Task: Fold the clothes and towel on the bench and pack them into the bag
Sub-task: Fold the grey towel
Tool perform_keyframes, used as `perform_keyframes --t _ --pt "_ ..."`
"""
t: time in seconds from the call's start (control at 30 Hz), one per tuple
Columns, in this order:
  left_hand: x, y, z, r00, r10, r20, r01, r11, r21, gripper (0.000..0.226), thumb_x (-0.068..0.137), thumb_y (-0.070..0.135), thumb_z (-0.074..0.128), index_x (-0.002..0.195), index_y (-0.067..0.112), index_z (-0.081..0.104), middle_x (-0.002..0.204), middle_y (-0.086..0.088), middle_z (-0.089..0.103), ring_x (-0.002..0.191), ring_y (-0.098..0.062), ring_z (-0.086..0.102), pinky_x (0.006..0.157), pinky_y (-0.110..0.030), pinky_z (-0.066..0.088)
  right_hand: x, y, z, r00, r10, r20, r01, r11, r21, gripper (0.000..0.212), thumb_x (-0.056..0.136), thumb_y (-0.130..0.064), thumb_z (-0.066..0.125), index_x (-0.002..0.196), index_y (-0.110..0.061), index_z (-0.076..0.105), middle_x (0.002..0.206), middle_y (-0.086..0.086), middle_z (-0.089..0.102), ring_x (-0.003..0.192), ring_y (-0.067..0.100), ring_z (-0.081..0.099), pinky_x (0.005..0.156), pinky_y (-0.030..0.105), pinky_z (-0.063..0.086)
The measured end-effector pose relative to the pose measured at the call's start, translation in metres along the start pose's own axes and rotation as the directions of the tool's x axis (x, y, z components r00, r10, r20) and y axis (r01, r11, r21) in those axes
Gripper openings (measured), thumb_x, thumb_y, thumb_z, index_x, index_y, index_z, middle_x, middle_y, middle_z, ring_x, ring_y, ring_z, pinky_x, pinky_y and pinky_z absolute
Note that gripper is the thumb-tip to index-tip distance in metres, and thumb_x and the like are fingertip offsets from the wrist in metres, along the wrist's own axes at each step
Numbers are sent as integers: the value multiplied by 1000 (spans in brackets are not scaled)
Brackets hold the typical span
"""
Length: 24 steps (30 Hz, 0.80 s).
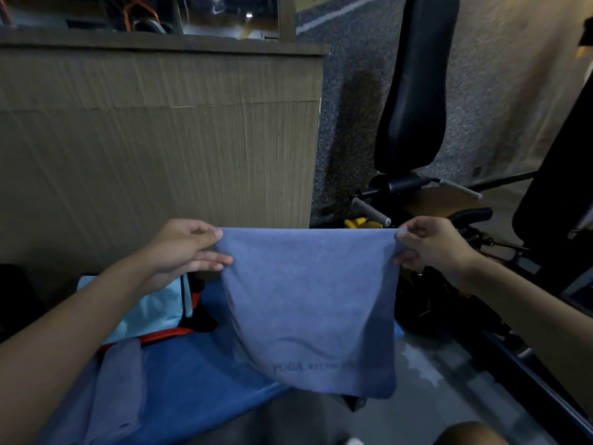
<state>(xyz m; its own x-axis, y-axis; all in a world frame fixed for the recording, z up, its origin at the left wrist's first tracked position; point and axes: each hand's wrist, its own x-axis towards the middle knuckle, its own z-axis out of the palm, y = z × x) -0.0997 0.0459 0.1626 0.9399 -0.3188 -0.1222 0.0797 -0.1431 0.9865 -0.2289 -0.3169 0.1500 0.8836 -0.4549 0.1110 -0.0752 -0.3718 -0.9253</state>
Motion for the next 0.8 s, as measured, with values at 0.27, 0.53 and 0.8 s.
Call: perform_keyframes --t 0.27,0.53,0.8 --pt "52 -8 8 954 262 -146 -260 965 35 11 100 6 54 90 3 56 85 -22 65 69 -20 74 73 -28 62 52 13 32 985 -51 -164 71 990 118 9 97 -6 55 89 -3 58 76 15 59 50 6 63 52 18 53" --pt "53 -59 22 971 216 -105 -207 974 95 25 103 12 49 87 -2 63 73 -22 70 70 -24 74 67 -25 61 39 59 44 975 -140 -170 139 990 -17 22 90 1 57 75 -15 60 65 6 61 56 7 55 61 24 43" --pt "37 -179 34 985 -157 68 111 891 440 27 102 12 49 86 -1 65 81 -11 71 66 -27 74 72 -46 60 -4 180 79 988 85 128 -36 938 -344 25 80 4 65 66 -16 64 60 -4 60 56 3 48 54 17 38"
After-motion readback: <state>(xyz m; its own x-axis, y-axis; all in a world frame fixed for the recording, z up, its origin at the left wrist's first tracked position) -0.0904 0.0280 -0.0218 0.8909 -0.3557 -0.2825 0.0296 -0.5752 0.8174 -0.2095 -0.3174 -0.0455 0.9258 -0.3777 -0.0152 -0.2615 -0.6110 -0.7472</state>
